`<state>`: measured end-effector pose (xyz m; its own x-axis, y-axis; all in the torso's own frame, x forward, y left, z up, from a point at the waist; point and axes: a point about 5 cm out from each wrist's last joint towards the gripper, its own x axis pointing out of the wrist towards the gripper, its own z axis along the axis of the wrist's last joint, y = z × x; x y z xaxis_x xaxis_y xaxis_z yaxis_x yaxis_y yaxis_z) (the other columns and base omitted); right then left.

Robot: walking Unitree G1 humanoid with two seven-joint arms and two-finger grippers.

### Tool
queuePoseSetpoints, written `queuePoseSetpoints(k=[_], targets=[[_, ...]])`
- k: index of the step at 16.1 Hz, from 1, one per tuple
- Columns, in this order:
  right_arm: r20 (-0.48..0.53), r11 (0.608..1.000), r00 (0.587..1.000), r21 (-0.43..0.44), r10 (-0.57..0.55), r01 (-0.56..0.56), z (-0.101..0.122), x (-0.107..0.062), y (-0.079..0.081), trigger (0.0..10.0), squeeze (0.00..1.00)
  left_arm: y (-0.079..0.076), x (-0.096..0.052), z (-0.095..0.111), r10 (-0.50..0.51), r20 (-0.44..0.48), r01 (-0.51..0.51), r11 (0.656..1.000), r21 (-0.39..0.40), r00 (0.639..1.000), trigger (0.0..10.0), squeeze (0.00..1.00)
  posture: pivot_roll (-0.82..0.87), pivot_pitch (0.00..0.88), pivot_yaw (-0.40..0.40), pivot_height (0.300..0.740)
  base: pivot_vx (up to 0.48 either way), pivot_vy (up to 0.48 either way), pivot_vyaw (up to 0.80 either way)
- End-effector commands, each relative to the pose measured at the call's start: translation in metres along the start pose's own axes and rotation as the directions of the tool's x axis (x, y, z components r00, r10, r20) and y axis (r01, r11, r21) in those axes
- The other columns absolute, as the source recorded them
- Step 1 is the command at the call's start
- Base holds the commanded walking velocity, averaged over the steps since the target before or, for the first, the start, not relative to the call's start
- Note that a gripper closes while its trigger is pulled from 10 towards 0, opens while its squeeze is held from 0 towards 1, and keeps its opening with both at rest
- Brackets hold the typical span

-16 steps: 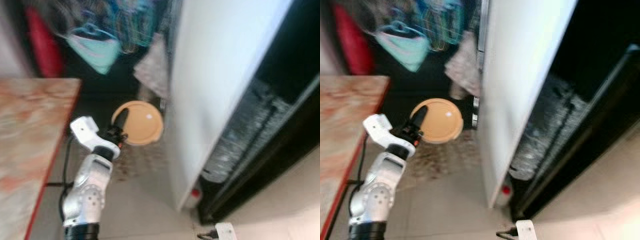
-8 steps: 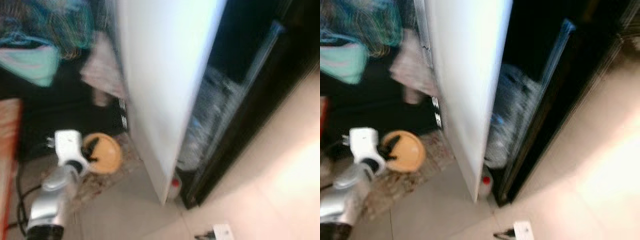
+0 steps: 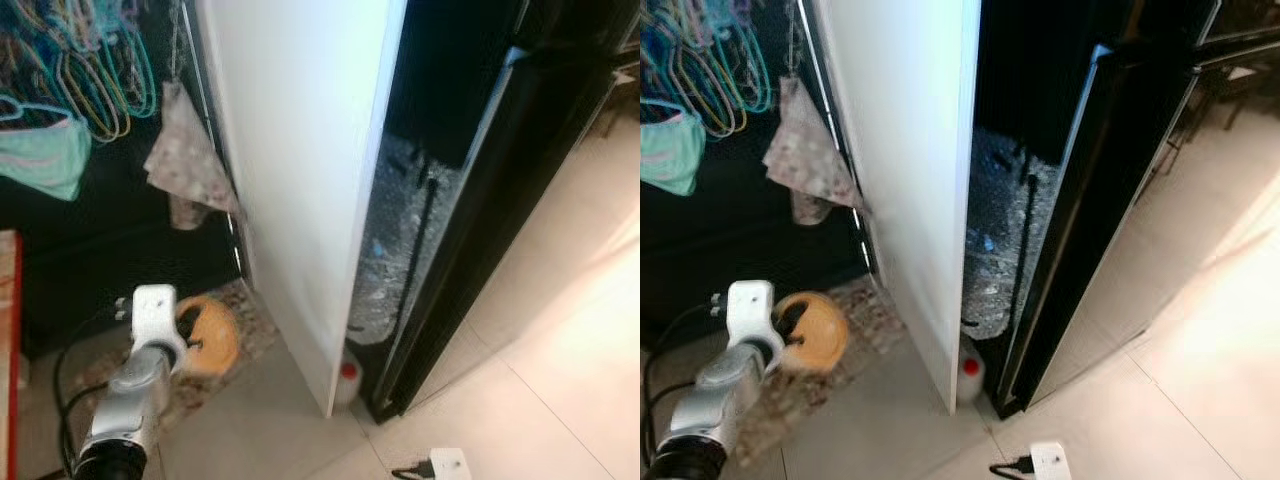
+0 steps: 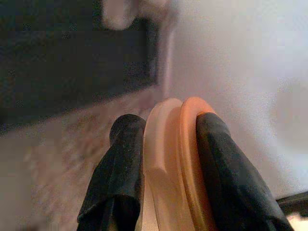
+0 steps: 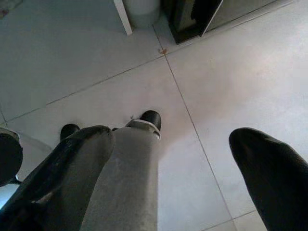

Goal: Restocking fridge

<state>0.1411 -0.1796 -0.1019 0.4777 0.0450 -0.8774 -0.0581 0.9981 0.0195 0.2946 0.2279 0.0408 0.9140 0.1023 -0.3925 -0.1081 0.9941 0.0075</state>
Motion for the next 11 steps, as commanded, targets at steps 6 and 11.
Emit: queuePoseSetpoints(k=[6, 11], targets=[[0.005, 1.0, 1.0, 0.011, -0.001, 0.001, -0.001, 0.0, 0.001, 10.0, 0.0, -0.003, 0.0, -0.042, -0.02, -0.168, 0.018, 1.0, -0.009, 0.986, 10.0, 0.0, 0.01, 0.023, 0.003, 0.74, 0.0, 0.0, 0.0], [0.014, 1.0, 1.0, 0.027, -0.006, 0.006, 0.001, 0.0, 0.003, 10.0, 0.0, -0.014, -0.028, -0.115, -0.026, -0.387, -0.005, 0.997, -0.081, 0.922, 10.0, 0.0, 0.02, 0.033, 0.015, 0.74, 0.0, 0.0, 0.0]])
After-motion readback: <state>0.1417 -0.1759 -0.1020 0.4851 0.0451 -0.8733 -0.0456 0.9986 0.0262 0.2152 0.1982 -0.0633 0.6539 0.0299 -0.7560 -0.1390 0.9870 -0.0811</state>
